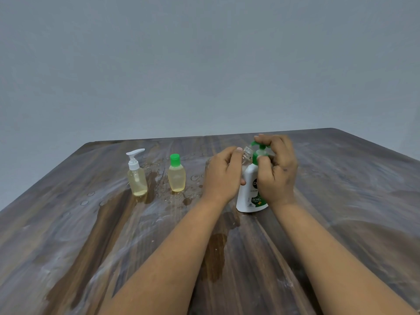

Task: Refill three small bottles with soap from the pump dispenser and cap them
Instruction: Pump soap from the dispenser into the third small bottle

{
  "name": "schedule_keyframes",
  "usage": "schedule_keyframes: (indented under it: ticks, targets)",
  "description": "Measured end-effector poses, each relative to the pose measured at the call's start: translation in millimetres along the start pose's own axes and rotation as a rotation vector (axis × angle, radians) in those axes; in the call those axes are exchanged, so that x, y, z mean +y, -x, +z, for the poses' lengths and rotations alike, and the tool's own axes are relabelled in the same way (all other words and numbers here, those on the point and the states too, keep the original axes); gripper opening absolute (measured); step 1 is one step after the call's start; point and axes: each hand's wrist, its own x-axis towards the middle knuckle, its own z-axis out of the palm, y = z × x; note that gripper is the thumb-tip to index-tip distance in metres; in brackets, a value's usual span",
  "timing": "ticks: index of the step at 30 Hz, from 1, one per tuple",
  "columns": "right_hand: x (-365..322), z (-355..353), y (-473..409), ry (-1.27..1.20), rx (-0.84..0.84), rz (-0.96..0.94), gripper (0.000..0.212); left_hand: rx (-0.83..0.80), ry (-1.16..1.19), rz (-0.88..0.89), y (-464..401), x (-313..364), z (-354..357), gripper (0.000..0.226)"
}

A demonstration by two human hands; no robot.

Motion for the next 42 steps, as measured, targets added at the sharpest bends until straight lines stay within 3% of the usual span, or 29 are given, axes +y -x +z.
schedule_keyframes:
  ticks: [42]
  targets:
    - [3.0, 0.3, -0.2, -0.028, -0.017, 0.024, 0.031, 0.0, 0.003, 0.032, 1.1, 0.2, 1.4, 0.04]
